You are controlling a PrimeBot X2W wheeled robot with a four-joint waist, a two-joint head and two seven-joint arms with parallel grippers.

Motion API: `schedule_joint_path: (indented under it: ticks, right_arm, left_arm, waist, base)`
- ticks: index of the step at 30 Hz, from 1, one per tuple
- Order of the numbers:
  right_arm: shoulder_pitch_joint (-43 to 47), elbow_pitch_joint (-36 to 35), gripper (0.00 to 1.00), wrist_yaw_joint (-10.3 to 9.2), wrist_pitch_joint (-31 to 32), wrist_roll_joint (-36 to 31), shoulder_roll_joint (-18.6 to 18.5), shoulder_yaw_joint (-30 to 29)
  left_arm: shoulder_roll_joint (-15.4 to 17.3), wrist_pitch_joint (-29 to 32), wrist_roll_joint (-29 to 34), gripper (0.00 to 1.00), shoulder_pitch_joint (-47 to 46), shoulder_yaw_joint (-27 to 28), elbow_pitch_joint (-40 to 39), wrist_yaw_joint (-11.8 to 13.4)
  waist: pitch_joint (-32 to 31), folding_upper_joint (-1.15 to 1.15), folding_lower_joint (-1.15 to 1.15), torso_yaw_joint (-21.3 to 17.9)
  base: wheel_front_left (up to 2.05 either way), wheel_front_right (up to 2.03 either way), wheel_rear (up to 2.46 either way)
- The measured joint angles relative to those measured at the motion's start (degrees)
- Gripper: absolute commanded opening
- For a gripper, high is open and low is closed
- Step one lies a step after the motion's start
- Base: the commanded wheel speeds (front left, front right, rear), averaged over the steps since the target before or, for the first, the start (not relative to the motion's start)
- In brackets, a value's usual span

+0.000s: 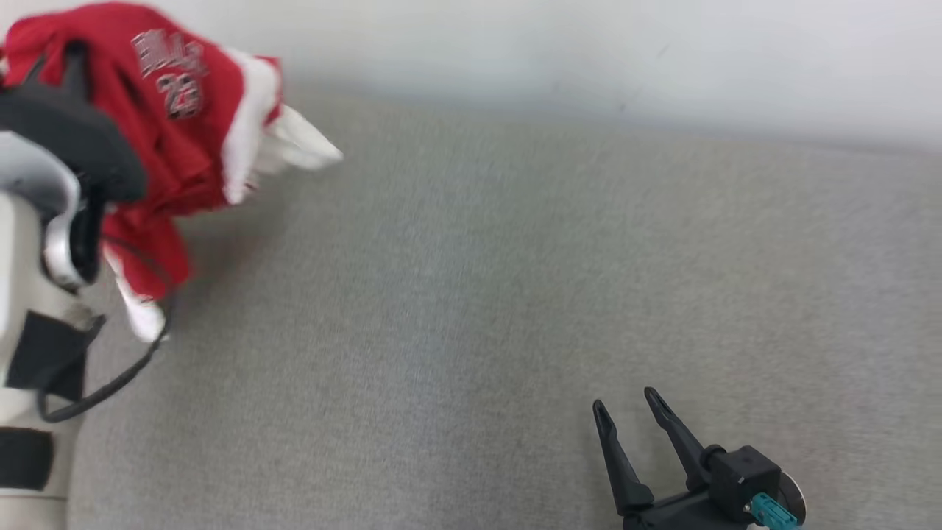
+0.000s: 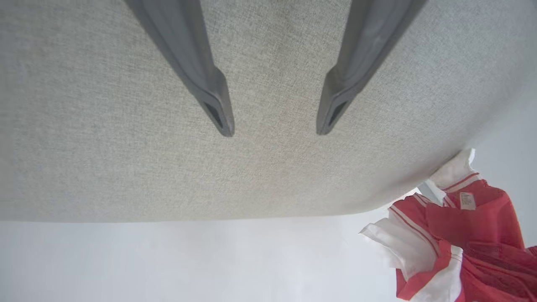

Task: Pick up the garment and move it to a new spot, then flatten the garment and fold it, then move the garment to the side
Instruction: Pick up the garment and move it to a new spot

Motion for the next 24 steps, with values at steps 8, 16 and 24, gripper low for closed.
schedule_joint_path:
  ticks: [8,16,24]
  right_arm:
    - [0.70,1.97,1.00,0.00,-0.91,0.87,0.02,-0.11]
    - [0.25,1.91,1.00,0.00,-0.60,-0.03,0.04,-1.04]
    - [0.70,0.92,1.00,0.00,-0.14,-0.11,0.01,-1.38]
  left_arm:
    - [-5.89,2.83,-3.04,0.00,0.74,-2.98,-10.45,-2.13]
    - [-12.34,3.90,-3.59,0.00,5.65,-8.82,-19.90,-2.31]
    - [-15.47,0.65,-2.93,0.00,16.50,-14.34,-17.28,-1.41]
  waist:
    - [-5.70,0.00,-0.01,-4.17]
    - [-8.42,0.00,-0.01,-13.60]
    - [-7.53,0.00,0.00,-22.23]
  base:
    - [0.00,0.00,0.00]
    - [0.00,0.00,0.00]
    - [0.00,0.00,0.00]
